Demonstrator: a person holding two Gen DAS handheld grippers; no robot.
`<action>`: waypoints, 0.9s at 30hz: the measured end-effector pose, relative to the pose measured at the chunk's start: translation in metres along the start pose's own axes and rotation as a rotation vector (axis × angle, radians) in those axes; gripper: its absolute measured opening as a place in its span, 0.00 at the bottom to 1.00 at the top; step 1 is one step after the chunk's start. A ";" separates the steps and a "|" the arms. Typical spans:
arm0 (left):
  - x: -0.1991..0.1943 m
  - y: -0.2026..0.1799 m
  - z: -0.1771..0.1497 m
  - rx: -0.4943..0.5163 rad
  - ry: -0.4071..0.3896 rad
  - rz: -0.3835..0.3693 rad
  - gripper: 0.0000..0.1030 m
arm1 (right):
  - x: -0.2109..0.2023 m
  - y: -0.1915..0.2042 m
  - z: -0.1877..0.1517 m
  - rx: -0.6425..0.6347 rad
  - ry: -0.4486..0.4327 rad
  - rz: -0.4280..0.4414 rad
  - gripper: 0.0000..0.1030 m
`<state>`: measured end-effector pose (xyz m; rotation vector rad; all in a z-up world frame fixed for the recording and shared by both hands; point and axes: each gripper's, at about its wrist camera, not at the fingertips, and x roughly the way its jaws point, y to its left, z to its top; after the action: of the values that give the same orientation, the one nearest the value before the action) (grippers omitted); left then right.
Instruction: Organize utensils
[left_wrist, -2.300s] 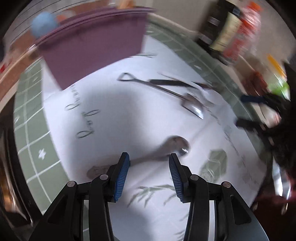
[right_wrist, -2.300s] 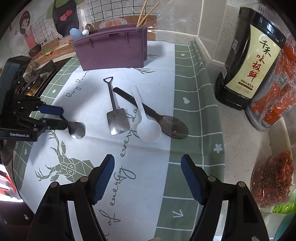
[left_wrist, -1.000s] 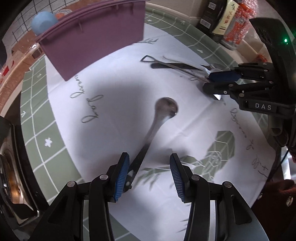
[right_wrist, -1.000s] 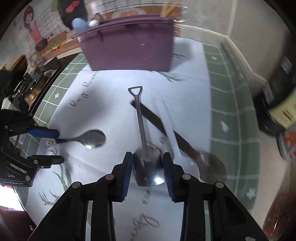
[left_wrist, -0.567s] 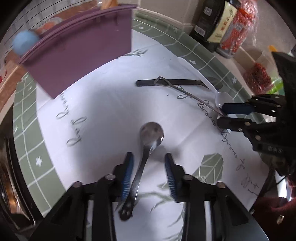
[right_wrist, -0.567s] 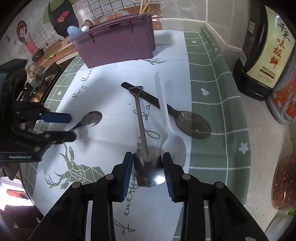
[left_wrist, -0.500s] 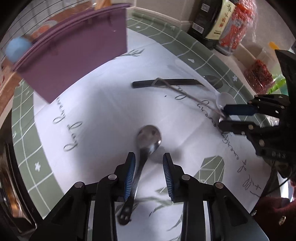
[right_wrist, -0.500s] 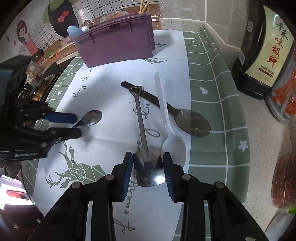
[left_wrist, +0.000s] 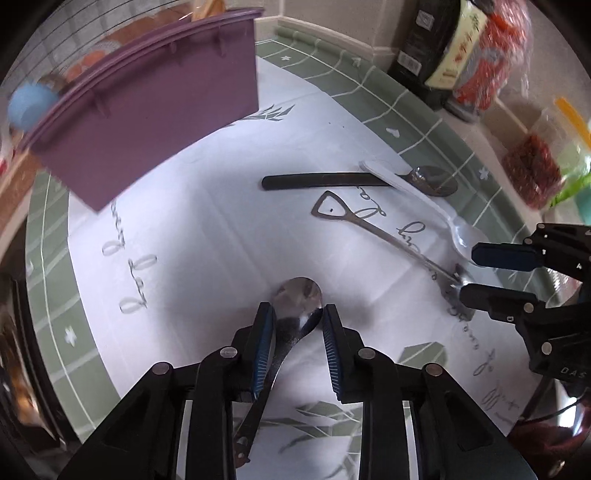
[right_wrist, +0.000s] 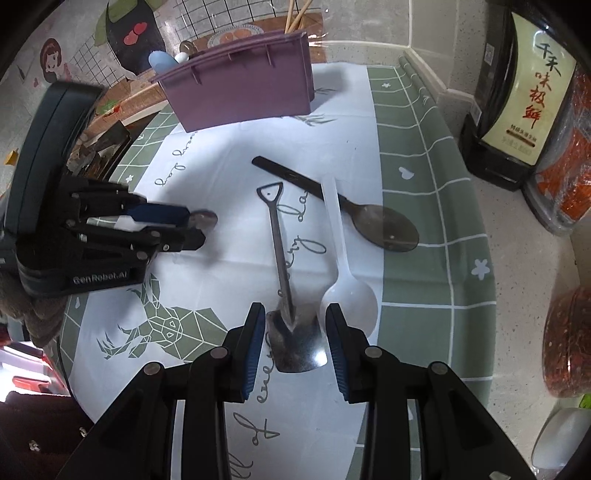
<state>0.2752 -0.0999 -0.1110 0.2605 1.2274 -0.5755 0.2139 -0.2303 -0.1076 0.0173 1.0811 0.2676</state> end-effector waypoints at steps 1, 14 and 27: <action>-0.004 0.004 -0.004 -0.034 -0.014 -0.009 0.27 | -0.001 -0.001 0.001 -0.001 -0.004 -0.001 0.34; -0.082 0.048 -0.054 -0.315 -0.284 0.033 0.27 | 0.000 0.015 0.016 -0.109 0.022 -0.007 0.34; -0.085 0.057 -0.060 -0.359 -0.286 0.002 0.27 | 0.016 0.008 -0.014 -0.087 0.023 -0.099 0.41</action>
<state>0.2392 0.0003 -0.0577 -0.1205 1.0291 -0.3666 0.2069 -0.2203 -0.1273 -0.1174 1.0884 0.2257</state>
